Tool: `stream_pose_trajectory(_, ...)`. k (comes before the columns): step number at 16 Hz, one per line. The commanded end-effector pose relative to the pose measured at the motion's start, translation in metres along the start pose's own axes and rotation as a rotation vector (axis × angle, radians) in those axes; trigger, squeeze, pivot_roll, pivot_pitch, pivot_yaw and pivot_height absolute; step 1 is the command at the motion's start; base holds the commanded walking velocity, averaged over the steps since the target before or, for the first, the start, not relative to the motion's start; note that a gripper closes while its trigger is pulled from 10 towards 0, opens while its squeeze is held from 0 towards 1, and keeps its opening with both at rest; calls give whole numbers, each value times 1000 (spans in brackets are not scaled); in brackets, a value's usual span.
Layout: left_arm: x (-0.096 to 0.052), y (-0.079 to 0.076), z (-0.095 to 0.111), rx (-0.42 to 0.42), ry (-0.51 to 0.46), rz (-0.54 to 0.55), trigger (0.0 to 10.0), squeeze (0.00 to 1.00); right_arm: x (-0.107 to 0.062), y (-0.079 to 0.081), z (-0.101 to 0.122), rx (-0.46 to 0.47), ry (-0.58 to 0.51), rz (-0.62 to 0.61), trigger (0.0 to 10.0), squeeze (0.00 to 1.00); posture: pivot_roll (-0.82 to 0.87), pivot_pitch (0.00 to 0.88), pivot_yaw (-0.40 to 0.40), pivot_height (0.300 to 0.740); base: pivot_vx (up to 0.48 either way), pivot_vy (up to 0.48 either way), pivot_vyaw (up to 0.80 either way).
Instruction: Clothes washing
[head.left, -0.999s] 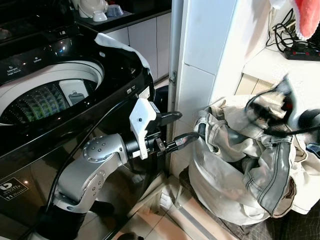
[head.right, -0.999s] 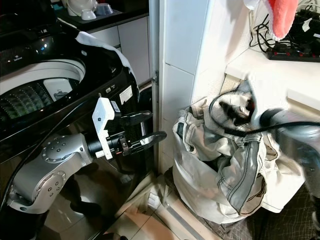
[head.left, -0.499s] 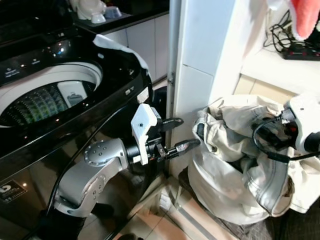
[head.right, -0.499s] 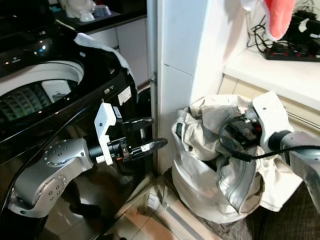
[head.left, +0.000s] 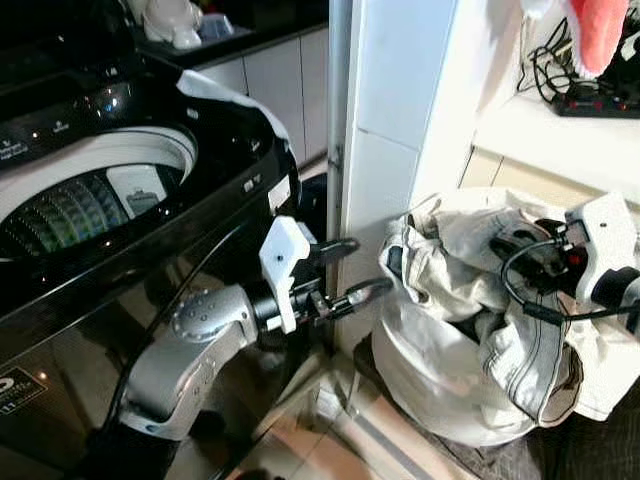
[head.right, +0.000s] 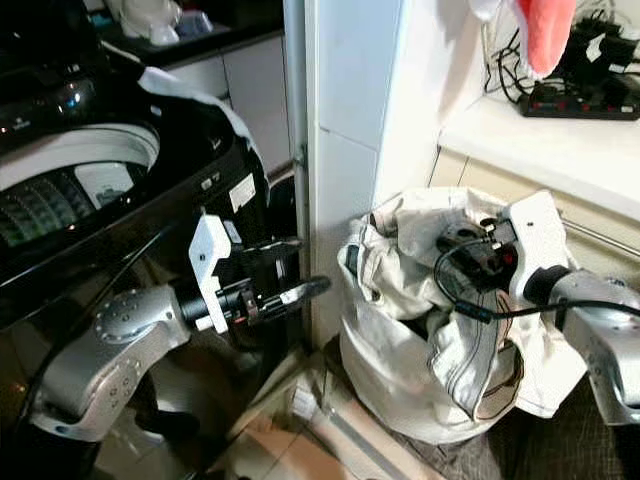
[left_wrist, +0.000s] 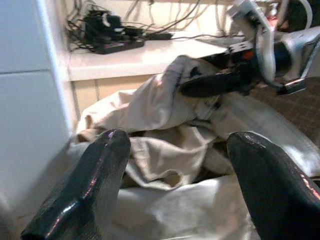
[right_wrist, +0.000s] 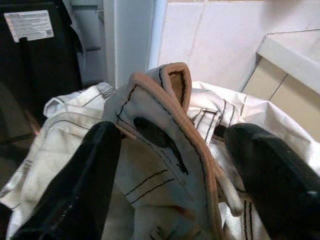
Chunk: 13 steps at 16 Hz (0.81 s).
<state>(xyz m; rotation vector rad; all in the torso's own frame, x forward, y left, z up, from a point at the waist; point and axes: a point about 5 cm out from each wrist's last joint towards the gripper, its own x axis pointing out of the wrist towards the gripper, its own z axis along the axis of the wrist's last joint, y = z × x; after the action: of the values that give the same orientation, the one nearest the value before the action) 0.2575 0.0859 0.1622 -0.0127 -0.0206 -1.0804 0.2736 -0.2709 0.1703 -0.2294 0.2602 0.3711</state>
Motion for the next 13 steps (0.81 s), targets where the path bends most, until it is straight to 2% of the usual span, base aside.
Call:
stream_pose_trajectory(1,-3,2,-6,16,15,31,10000,0,4,2,-8,-13,14,10,0,0,-34,0,40,740,0,0,0)
stream_pose_trajectory(2,-5,3,-10,15,9,55,10000,0,6,3,-15,-14,13,16,0,0,-30,0,36,740,0,0,0)
stream_pose_trajectory(8,-17,13,-30,-10,-8,181,10000,0,12,5,-20,-19,-17,54,0,0,-14,0,4,740,0,0,0)
stream_pose_trajectory(10,-25,14,-46,-7,41,195,10000,0,12,6,-21,-17,-24,68,0,0,-11,0,-9,740,0,0,0)
stream_pose_trajectory(13,-33,19,-57,14,78,227,10000,0,12,6,-23,-14,-24,81,0,0,-16,0,-14,740,0,0,0)
